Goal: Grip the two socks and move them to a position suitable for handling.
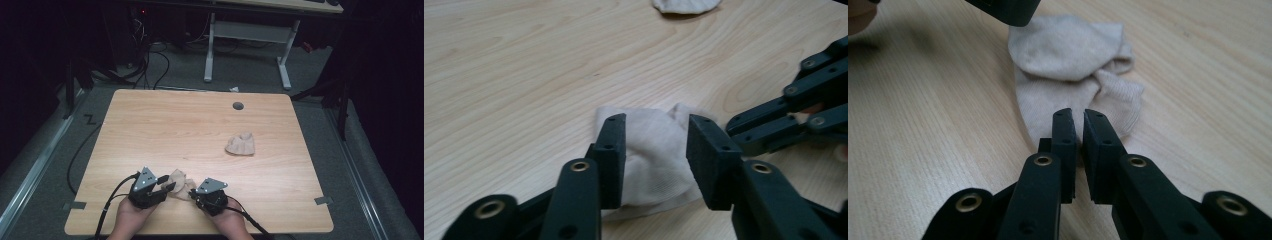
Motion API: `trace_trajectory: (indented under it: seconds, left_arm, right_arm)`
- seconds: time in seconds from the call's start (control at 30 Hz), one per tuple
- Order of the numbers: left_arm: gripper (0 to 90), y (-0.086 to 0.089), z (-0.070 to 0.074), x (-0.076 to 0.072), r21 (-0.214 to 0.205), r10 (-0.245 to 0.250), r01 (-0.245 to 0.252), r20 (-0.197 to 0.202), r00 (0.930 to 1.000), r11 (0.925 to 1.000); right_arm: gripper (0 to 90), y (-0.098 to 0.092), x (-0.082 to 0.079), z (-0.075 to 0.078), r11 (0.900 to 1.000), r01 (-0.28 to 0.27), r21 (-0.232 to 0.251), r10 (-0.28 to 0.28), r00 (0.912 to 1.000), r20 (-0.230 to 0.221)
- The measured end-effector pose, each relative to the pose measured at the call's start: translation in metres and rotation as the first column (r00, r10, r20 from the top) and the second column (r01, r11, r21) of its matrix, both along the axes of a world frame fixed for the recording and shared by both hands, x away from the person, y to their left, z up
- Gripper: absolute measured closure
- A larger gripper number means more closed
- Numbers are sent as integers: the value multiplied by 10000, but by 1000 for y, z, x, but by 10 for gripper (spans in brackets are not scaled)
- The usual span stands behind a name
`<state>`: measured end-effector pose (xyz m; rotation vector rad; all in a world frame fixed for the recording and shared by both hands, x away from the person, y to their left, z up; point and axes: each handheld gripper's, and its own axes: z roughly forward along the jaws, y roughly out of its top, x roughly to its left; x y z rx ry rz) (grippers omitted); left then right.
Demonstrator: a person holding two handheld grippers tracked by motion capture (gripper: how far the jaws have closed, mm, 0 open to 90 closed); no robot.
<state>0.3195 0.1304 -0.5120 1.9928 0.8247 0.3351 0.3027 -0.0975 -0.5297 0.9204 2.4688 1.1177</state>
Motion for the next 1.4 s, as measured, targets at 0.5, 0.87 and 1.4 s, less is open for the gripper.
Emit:
trace_trajectory:
  seconds: [0.5,0.87,1.4]
  left_arm:
    - [829,2,1,6,905,707,-758,575,9958,9930]
    - [712,47,-12,15,1044,1839,-1825,-37,9829,9776]
    - [688,7,-5,30,1963,929,-1074,816,9923,9746]
  right_arm:
    - [861,-3,0,-2,9999,16,-101,-17,9999,-138]
    - [862,-17,3,-2,9992,393,-112,-395,9991,-179]
    - [800,-25,9,1,9973,721,163,-722,9974,51]
